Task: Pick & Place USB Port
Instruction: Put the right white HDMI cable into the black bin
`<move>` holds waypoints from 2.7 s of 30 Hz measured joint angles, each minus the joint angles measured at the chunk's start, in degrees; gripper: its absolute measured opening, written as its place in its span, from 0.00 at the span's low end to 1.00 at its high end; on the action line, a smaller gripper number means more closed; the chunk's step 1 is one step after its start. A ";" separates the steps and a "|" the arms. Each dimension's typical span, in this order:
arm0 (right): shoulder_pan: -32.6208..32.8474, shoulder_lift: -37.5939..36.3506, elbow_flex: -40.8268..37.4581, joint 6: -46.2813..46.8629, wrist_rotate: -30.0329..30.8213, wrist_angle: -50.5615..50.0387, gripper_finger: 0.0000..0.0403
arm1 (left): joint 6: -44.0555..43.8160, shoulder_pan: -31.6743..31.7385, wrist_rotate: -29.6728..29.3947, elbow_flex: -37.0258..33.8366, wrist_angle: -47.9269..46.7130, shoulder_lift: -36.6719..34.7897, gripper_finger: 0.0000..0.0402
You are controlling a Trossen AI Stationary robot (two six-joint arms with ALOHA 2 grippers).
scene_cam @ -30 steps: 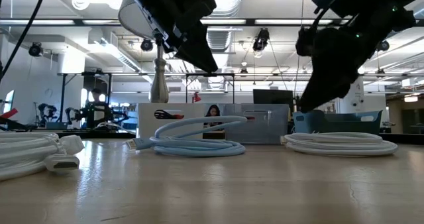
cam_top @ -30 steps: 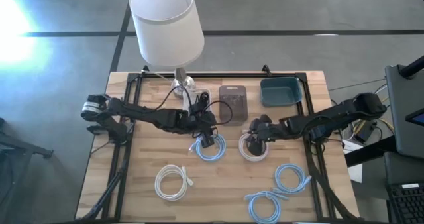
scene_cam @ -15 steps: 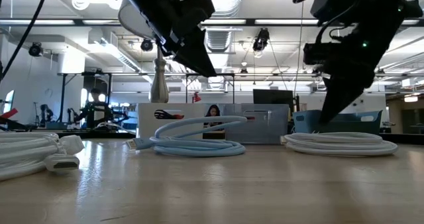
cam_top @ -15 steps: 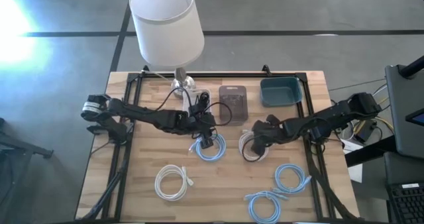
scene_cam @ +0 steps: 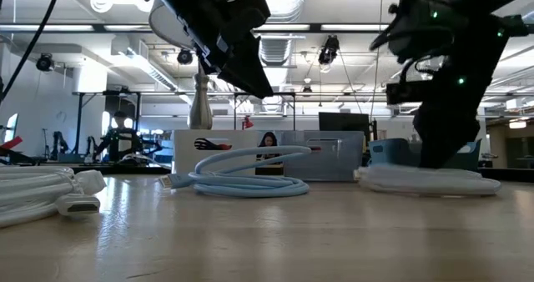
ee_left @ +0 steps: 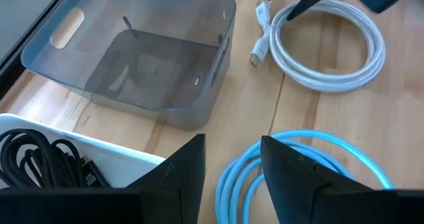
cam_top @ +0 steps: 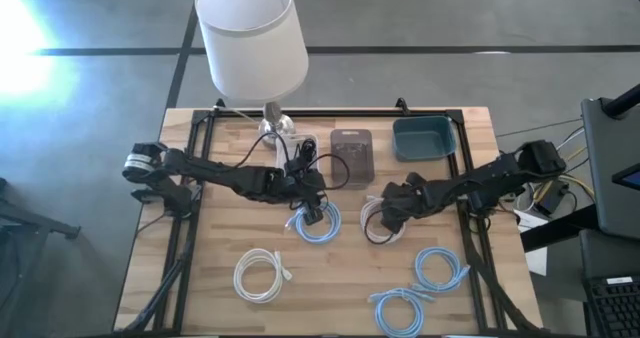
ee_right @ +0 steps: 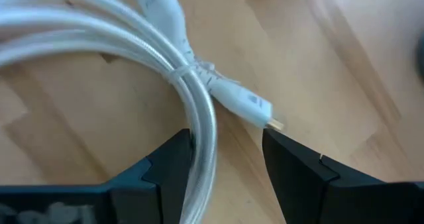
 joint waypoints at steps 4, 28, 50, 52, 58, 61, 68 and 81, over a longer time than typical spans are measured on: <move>-1.00 3.29 0.47 -0.20 -0.57 0.31 0.45 | 0.00 0.00 0.00 0.00 0.05 0.00 0.37; -1.81 -1.78 5.67 1.51 -10.33 -1.17 0.07 | 1.64 0.00 0.00 -1.61 0.57 0.02 0.37; 4.36 -9.30 15.24 -13.37 30.26 0.72 0.07 | -6.05 -4.13 0.01 -3.00 4.07 0.04 0.37; 4.12 -9.15 15.20 -20.88 30.00 4.60 0.07 | -6.11 -4.96 0.02 -3.02 4.07 0.04 0.37; 1.82 -8.78 11.22 -43.81 28.40 25.03 0.07 | -8.34 -7.09 0.00 -3.02 4.33 0.04 0.37; -2.05 -8.72 10.16 -48.56 24.75 30.97 0.07 | -9.71 -8.01 0.01 -3.02 4.31 0.04 0.37; -13.25 -7.81 9.03 -48.90 22.16 31.89 0.08 | -12.11 -9.85 -0.30 -3.13 4.31 0.04 0.37; -26.67 -0.85 10.86 -44.17 13.75 34.35 0.10 | -18.13 -10.29 -1.14 -3.89 4.23 0.04 0.37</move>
